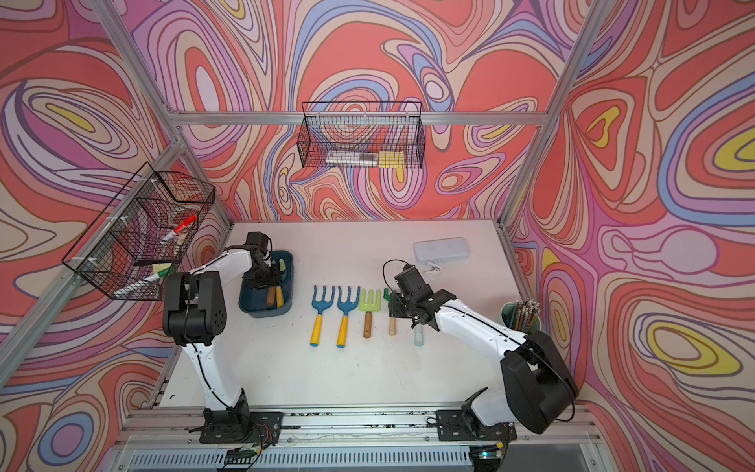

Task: Take the hand rake out of the storage box
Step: Pick up the rake from the storage box, then place the rake at the center of the board.

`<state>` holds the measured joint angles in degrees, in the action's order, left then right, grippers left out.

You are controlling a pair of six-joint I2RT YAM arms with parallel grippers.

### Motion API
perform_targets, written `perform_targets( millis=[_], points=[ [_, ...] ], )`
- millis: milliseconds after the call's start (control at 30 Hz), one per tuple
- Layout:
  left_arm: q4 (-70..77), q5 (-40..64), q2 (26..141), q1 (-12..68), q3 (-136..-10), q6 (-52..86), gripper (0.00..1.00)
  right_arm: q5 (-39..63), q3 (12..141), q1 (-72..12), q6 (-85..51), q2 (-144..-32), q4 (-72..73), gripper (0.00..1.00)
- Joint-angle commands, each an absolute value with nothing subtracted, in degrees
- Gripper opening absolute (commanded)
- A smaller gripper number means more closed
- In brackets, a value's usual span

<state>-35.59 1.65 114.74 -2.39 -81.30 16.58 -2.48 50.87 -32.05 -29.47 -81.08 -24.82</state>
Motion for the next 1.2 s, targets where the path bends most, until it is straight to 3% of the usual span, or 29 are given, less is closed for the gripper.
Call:
perform_targets(
  millis=[0, 633, 1033, 1167],
  points=[
    [-38.4, 0.4, 111.7, -2.6, -82.8, 17.5, 0.21, -2.4, 50.5, -32.4, -29.7, -80.2, -24.1, 0.57],
    [-45.5, 1.4, 101.4, -1.2, -86.9, 21.4, 0.15, -2.2, 51.5, -32.4, -29.8, -81.1, -23.7, 0.57],
    [-43.9, 1.2, 98.7, 19.7, -81.6, 26.3, 0.17, -2.1, 52.6, -32.7, -30.3, -81.4, -23.4, 0.57],
    [-40.6, 3.0, 101.4, 21.4, -78.9, 28.8, 0.17, -2.8, 52.5, -32.8, -30.0, -80.5, -24.4, 0.57]
  ],
)
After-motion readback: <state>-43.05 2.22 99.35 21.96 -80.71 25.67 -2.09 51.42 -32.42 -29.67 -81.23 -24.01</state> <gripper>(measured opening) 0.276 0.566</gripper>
